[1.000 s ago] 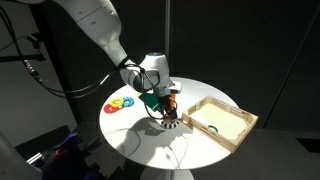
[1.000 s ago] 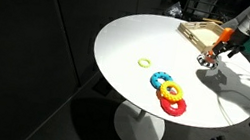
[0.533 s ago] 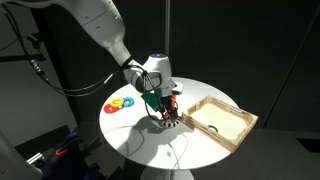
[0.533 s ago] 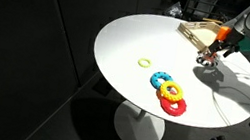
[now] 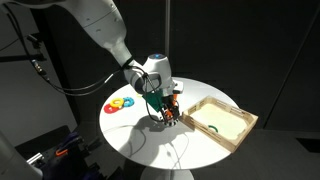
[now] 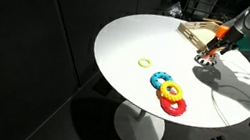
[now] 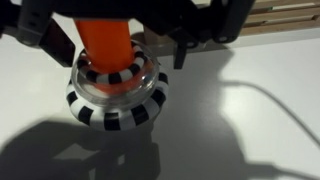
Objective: Put the black and white ring on the table
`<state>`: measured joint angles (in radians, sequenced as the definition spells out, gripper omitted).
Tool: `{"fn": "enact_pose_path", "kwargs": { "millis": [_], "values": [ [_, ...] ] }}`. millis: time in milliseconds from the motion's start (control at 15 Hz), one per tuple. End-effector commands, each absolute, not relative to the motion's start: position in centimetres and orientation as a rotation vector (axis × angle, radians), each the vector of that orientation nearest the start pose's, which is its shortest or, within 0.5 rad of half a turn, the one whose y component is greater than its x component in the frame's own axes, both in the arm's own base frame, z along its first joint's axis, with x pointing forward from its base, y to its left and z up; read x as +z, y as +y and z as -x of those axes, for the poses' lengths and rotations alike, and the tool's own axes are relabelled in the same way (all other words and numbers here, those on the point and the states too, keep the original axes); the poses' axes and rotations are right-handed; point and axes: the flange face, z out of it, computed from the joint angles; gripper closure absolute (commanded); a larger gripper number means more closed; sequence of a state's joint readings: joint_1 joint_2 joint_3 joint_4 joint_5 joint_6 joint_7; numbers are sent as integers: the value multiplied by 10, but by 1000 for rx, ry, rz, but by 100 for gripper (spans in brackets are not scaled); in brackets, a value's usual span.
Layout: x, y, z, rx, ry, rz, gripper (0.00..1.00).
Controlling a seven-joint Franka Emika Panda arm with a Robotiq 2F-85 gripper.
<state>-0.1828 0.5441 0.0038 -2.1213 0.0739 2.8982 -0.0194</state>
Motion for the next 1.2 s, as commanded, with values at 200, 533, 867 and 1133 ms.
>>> {"fn": "enact_pose_path", "kwargs": {
  "millis": [200, 533, 867, 1133],
  "values": [
    [169, -120, -578, -383, 356, 3021, 0],
    [163, -123, -578, -375, 365, 2990, 0],
    [154, -116, -582, -386, 332, 2992, 0],
    [148, -109, -586, -424, 294, 2993, 0]
  ]
}}
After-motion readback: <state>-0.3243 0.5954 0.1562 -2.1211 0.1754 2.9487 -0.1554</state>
